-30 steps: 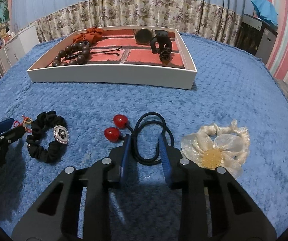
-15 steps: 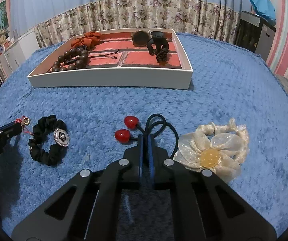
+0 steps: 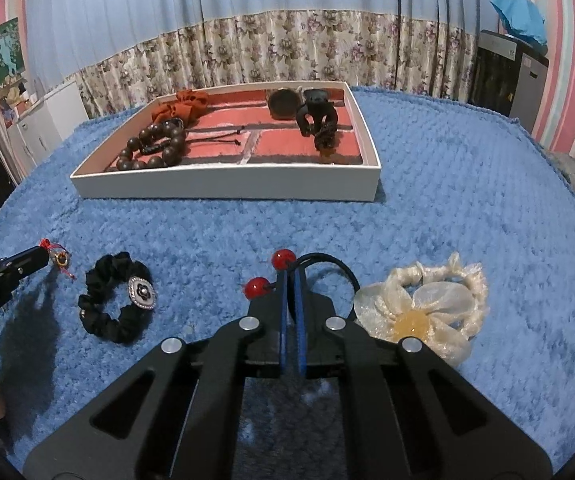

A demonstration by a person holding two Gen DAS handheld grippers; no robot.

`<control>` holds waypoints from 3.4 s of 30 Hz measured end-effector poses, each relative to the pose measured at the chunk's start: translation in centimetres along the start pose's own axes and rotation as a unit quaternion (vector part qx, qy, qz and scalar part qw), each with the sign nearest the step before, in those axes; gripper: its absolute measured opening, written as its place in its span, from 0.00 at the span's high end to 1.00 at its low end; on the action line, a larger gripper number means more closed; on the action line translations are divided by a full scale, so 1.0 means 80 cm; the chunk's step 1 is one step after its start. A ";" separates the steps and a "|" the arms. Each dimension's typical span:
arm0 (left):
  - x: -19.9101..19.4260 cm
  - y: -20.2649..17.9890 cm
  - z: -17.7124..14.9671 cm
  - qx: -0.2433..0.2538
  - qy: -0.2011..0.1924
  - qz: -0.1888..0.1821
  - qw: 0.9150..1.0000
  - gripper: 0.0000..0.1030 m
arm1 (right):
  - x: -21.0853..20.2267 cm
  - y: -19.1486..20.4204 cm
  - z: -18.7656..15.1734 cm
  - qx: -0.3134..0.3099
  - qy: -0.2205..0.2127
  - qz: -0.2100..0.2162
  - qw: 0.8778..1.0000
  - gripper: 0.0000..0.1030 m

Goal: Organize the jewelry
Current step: 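Grasp the red tassel charm with the left tool while the right tool grasps the red-ball hair tie, then carry tassel charm and hair tie into the tray and open both tools, then move both tools back to the black scrunchie and cream flower scrunchie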

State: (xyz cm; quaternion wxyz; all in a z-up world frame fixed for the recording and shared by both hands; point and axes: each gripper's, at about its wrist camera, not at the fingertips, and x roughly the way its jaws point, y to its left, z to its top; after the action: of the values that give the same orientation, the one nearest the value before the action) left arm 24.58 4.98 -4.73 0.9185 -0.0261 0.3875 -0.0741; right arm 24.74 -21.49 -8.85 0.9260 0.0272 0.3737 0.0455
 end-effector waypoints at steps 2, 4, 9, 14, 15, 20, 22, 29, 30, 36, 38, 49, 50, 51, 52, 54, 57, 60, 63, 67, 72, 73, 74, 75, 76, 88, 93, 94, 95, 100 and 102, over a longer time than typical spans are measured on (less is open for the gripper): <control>-0.005 0.000 0.004 -0.002 -0.006 0.000 1.000 0.92 | -0.005 -0.001 0.002 0.002 -0.004 0.001 1.000 0.96; -0.012 -0.001 0.008 -0.004 -0.012 0.001 1.000 0.92 | -0.009 -0.003 0.006 0.004 -0.006 0.004 1.000 0.96; -0.022 -0.007 0.015 0.002 -0.015 0.006 1.000 0.92 | -0.019 0.000 0.016 0.000 -0.012 0.010 1.000 0.96; -0.040 -0.012 0.027 0.012 -0.024 0.010 1.000 0.92 | -0.031 0.003 0.031 0.000 -0.023 0.018 1.000 0.96; -0.044 -0.014 0.031 0.017 -0.027 0.012 0.999 0.92 | -0.033 0.004 0.034 -0.001 -0.025 0.018 1.000 0.96; -0.057 -0.015 0.056 0.018 -0.031 0.004 0.999 0.92 | -0.045 0.004 0.057 -0.002 -0.039 0.022 0.999 0.96; -0.062 -0.017 0.070 0.021 -0.037 0.005 0.999 0.92 | -0.046 0.002 0.066 0.000 -0.041 0.023 0.999 0.96; -0.053 -0.030 0.118 0.029 -0.046 0.000 0.999 0.92 | -0.038 -0.006 0.111 0.003 -0.048 0.018 0.999 0.96; -0.050 -0.032 0.123 0.029 -0.047 -0.001 0.998 0.92 | -0.034 -0.006 0.120 0.002 -0.048 0.016 0.999 0.96; 0.001 -0.041 0.163 0.018 -0.029 -0.024 0.999 0.92 | 0.007 -0.016 0.155 0.004 -0.032 0.009 0.999 0.96; 0.019 -0.044 0.168 0.017 -0.023 -0.024 0.999 0.92 | 0.024 -0.019 0.159 0.004 -0.025 0.007 1.000 0.96; 0.133 -0.058 0.176 0.024 0.017 0.000 1.000 0.92 | 0.117 -0.012 0.162 -0.008 0.010 -0.010 1.000 0.96; 0.143 -0.056 0.176 0.022 0.020 0.006 1.000 0.92 | 0.124 -0.011 0.162 -0.008 0.013 -0.010 1.000 0.96; 0.147 -0.055 0.175 0.021 0.021 0.008 1.000 0.92 | 0.130 -0.010 0.162 -0.010 0.017 -0.012 1.000 0.96; 0.153 -0.053 0.175 0.020 0.025 0.010 0.999 0.92 | 0.135 -0.009 0.162 -0.012 0.018 -0.012 1.000 0.96; 0.161 -0.051 0.173 0.020 0.030 0.010 0.999 0.92 | 0.144 -0.006 0.161 -0.017 0.022 -0.007 1.000 0.96; 0.171 -0.050 0.171 0.031 0.029 0.023 0.999 0.92 | 0.156 -0.005 0.159 -0.018 0.029 -0.009 0.999 0.96; 0.179 -0.043 0.169 0.024 0.037 0.023 0.999 0.92 | 0.167 -0.009 0.157 -0.008 0.044 -0.006 0.999 0.96; 0.181 -0.038 0.168 0.020 0.037 0.017 0.999 0.92 | 0.171 -0.006 0.153 -0.017 0.054 -0.009 0.998 0.95; 0.179 -0.035 0.168 0.019 0.039 0.016 0.999 0.91 | 0.172 -0.006 0.150 -0.016 0.055 -0.010 0.998 0.94; 0.175 -0.034 0.165 0.017 0.044 0.016 0.999 0.91 | 0.170 -0.009 0.146 -0.023 0.052 -0.011 0.998 0.88; 0.174 -0.034 0.164 0.019 0.045 0.018 0.999 0.89 | 0.169 -0.009 0.146 -0.023 0.053 -0.010 0.998 0.85; 0.172 -0.034 0.163 0.020 0.046 0.020 0.999 0.83 | 0.169 -0.010 0.146 -0.023 0.054 -0.009 0.998 0.84; 0.171 -0.036 0.163 0.020 0.045 0.021 0.999 0.78 | 0.168 -0.009 0.146 -0.024 0.055 -0.008 0.998 0.80; 0.168 -0.036 0.163 0.020 0.042 0.019 0.999 0.66 | 0.166 -0.009 0.147 -0.026 0.054 -0.011 0.998 0.75; 0.104 -0.051 0.172 0.027 -0.009 0.018 0.999 0.20 | 0.098 -0.025 0.173 -0.009 -0.006 -0.004 1.000 0.12; 0.063 -0.055 0.177 0.027 -0.030 0.024 0.999 0.12 | 0.055 -0.032 0.177 -0.011 -0.040 -0.022 0.999 0.04; 0.055 -0.058 0.176 0.029 -0.034 0.025 0.999 0.12 | 0.047 -0.033 0.177 -0.013 -0.042 -0.024 0.999 0.04; 0.048 -0.059 0.175 0.030 -0.037 0.025 0.999 0.11 | 0.040 -0.034 0.176 -0.014 -0.044 -0.025 0.999 0.04; 0.003 -0.070 0.163 0.035 -0.070 0.035 0.996 0.07 | -0.002 -0.040 0.162 -0.012 -0.064 -0.027 0.998 0.04; -0.007 -0.074 0.158 0.034 -0.078 0.037 0.996 0.07 | -0.023 -0.045 0.155 -0.006 -0.076 -0.023 0.997 0.04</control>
State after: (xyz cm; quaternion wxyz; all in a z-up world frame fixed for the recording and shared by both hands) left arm 32.56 -0.88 5.10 0.9485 0.0136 0.3124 -0.0507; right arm 32.27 -25.43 1.03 0.9526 0.0164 0.3028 0.0247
